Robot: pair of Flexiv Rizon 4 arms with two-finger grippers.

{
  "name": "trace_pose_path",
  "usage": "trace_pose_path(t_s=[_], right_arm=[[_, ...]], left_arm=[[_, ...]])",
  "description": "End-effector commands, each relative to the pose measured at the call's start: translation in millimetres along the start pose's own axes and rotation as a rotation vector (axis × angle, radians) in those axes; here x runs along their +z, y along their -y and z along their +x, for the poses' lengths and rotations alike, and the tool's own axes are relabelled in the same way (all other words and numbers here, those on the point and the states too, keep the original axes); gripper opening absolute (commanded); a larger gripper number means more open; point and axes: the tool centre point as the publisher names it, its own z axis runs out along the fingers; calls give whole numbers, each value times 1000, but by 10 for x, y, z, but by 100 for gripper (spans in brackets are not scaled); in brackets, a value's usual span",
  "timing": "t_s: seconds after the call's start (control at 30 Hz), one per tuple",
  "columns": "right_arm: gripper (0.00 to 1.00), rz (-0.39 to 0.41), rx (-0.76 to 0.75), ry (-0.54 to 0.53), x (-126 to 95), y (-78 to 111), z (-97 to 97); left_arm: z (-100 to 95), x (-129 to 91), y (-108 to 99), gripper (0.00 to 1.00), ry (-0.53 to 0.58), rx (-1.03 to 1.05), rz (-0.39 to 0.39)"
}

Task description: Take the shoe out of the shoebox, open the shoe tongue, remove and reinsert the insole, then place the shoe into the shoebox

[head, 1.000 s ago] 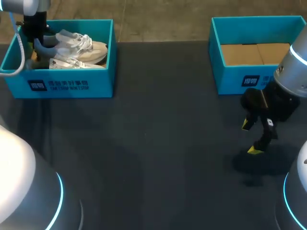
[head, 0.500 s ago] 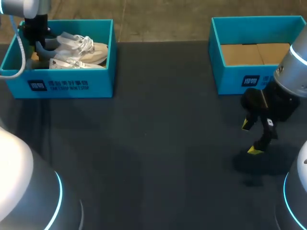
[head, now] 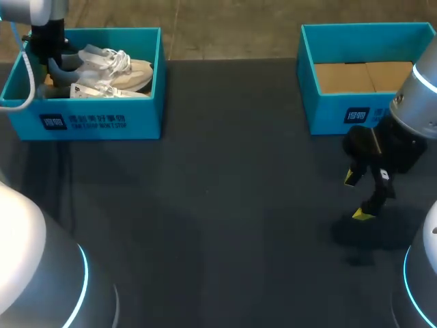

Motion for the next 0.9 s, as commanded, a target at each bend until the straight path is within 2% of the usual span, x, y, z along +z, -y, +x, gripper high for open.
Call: trace_pose_path(t_s=[0.03, 0.1, 0.17, 0.3, 0.53, 0.67, 0.9], right_arm=[[100, 2, 1, 0, 8, -1, 0], [100, 2, 1, 0, 8, -1, 0], [100, 2, 1, 0, 8, -1, 0], [100, 2, 1, 0, 8, -1, 0], [100, 2, 1, 0, 8, -1, 0], [100, 2, 1, 0, 8, -1, 0], [100, 2, 1, 0, 8, -1, 0]], left_arm=[[-6, -3, -49, 33, 1, -8, 9], [-6, -2, -57, 40, 5, -8, 11], [1, -12, -75, 40, 16, -7, 12], [9, -71, -99, 48, 39, -11, 7], [-13, -221, -107, 87, 98, -5, -10], [-29, -378, -79, 98, 148, -3, -19], [-55, -608, 11, 100, 188, -2, -52]])
